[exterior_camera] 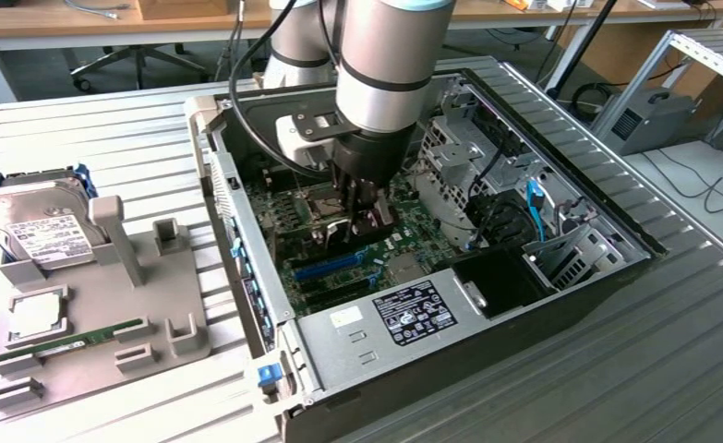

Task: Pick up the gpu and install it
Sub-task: 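Insert the gpu into the slot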

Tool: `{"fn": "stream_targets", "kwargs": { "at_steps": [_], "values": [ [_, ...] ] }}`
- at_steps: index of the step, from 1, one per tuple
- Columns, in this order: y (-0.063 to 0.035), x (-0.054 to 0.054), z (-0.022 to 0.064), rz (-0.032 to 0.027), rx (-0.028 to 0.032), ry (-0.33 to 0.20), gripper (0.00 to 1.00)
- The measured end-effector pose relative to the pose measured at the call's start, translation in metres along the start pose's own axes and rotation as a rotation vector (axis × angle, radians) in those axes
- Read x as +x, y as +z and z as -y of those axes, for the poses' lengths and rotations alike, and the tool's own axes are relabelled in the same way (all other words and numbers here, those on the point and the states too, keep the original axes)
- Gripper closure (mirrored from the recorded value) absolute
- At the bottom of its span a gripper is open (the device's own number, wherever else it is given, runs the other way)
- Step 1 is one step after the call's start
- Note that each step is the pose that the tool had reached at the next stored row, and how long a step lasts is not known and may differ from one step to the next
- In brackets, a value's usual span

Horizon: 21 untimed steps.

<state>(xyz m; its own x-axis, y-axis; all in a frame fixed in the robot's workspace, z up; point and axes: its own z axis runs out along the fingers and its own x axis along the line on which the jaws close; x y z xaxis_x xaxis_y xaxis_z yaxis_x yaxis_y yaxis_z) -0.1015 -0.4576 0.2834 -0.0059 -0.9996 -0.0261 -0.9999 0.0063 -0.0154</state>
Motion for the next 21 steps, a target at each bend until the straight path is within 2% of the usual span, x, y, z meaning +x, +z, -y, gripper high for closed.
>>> {"fn": "stream_targets", "kwargs": {
  "at_steps": [21],
  "values": [
    [0.0006,0.0018,-0.0045,0.0001,0.0,0.0,0.73]
  ]
}}
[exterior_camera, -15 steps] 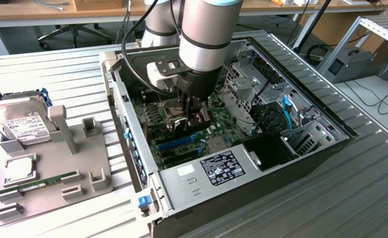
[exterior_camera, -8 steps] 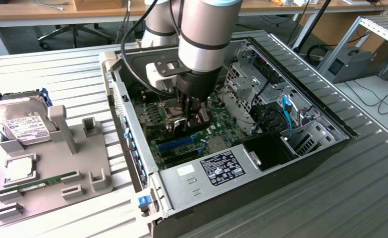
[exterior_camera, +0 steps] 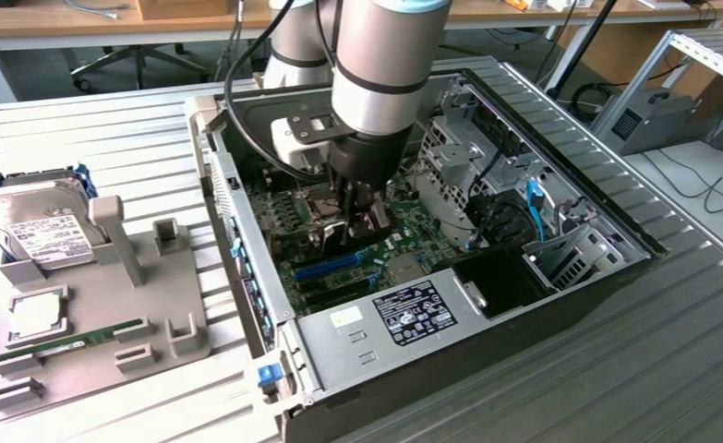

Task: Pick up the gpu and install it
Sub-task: 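Insert the gpu into the slot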

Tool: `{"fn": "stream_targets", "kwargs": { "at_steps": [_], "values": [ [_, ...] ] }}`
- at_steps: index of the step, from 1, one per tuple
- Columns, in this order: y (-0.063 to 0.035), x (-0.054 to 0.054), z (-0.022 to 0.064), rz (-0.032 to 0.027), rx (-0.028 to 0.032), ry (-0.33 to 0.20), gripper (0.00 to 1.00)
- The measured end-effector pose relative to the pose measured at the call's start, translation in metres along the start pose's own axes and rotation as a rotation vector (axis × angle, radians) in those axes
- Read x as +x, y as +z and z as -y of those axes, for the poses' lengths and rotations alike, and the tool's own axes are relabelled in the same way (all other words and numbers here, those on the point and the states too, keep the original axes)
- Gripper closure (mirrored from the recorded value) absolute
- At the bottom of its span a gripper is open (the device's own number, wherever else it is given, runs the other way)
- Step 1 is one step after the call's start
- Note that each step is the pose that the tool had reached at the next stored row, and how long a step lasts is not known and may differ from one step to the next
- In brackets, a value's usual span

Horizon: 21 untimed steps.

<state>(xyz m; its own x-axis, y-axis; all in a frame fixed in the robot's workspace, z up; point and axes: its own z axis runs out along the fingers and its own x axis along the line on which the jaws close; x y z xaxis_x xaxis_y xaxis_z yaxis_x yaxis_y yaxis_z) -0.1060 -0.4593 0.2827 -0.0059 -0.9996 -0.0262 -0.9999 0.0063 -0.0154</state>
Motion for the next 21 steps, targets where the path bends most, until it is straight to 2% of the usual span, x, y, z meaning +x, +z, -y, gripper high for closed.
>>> {"fn": "stream_targets", "kwargs": {
  "at_steps": [9,21],
  "values": [
    [0.0029,0.0,-0.0006,0.0002,0.0002,0.0,0.73],
    [0.0122,0.0,-0.0014,-0.0002,-0.0001,0.0,0.73]
  ]
}}
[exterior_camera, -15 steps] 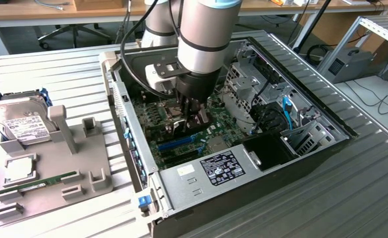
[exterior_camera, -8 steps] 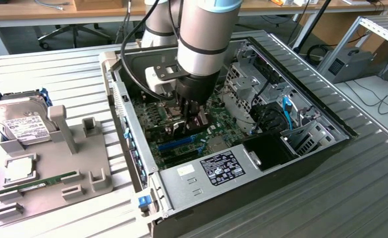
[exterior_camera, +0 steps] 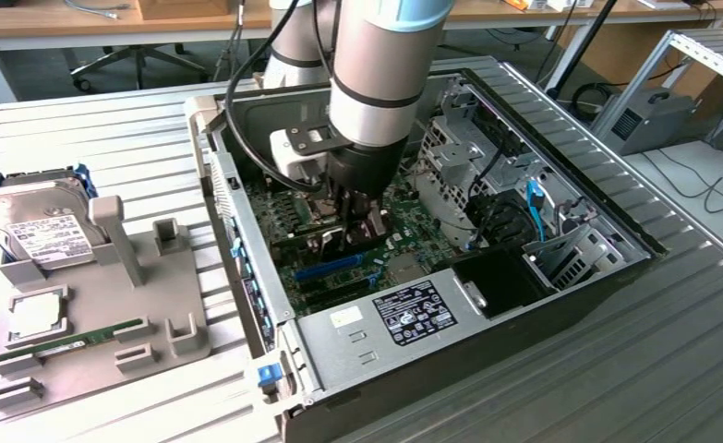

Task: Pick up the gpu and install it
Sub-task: 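Insert the gpu into the slot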

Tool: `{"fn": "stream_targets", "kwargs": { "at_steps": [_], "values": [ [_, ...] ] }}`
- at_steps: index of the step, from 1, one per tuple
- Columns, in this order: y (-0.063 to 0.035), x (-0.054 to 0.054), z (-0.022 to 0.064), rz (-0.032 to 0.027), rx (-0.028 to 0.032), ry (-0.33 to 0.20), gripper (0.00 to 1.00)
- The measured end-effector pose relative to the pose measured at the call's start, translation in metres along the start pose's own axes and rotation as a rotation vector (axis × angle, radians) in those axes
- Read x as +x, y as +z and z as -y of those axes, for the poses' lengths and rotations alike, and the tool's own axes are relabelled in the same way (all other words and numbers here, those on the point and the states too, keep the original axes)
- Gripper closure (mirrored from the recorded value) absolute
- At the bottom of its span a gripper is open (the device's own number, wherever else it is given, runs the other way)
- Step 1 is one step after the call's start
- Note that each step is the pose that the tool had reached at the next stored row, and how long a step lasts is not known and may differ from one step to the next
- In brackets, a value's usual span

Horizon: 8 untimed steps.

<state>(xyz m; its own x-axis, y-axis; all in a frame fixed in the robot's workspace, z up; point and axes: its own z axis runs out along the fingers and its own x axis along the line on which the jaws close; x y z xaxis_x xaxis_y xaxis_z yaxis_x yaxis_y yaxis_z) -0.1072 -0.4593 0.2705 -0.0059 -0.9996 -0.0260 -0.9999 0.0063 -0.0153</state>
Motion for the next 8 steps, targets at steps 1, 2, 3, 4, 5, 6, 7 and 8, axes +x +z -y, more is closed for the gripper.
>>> {"fn": "stream_targets", "kwargs": {
  "at_steps": [1,2,3,4,5,6,7,8],
  "values": [
    [0.0001,0.0,0.0,-0.0001,0.0,0.0,0.73],
    [0.0002,0.0,-0.0001,-0.0001,0.0,0.0,0.73],
    [0.0003,0.0,-0.0003,0.0001,0.0001,0.0,0.73],
    [0.0004,0.0,-0.0005,0.0001,0.0001,0.0,0.73],
    [0.0004,-0.0001,-0.0008,0.0002,0.0002,0.0,0.73],
    [0.0005,-0.0001,-0.0012,0.0003,0.0002,0.0,0.73],
    [0.0005,0.0,-0.0014,0.0002,0.0002,0.0,0.73],
    [0.0005,0.0,-0.0015,0.0002,0.0001,0.0,0.73]
  ]
}}
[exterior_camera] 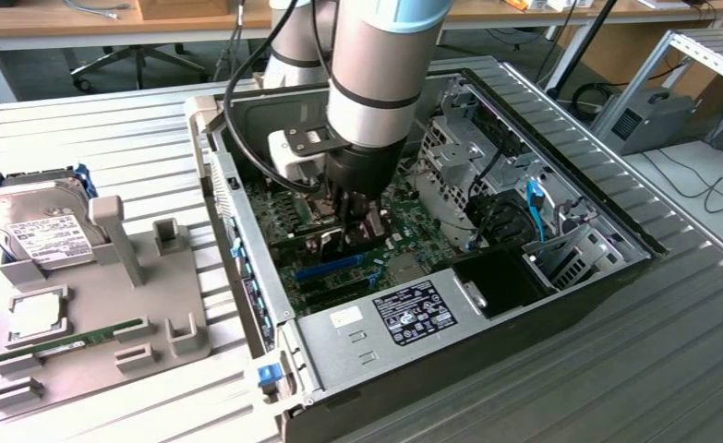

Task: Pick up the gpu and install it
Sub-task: 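Insert the gpu into the slot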

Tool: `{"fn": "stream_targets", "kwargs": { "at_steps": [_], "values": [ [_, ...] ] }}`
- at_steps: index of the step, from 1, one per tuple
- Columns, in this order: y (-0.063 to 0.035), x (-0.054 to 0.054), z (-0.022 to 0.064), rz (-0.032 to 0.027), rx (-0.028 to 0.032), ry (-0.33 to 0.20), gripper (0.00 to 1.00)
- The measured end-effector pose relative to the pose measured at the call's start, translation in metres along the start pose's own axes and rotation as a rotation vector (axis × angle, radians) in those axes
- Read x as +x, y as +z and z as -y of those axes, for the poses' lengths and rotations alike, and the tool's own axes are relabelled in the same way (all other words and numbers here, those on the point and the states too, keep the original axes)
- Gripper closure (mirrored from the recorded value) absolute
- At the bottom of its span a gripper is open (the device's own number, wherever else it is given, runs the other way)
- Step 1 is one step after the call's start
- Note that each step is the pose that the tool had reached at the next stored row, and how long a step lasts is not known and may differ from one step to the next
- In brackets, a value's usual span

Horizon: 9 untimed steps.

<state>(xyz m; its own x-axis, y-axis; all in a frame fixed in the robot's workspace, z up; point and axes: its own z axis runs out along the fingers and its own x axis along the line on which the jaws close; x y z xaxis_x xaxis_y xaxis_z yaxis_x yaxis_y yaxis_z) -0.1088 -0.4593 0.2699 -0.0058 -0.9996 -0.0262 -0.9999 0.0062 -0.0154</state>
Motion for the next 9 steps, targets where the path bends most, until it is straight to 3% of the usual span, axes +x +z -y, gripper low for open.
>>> {"fn": "stream_targets", "kwargs": {
  "at_steps": [9],
  "values": [
    [0.0005,0.0,-0.0005,0.0,0.0,0.0,0.73]
  ]
}}
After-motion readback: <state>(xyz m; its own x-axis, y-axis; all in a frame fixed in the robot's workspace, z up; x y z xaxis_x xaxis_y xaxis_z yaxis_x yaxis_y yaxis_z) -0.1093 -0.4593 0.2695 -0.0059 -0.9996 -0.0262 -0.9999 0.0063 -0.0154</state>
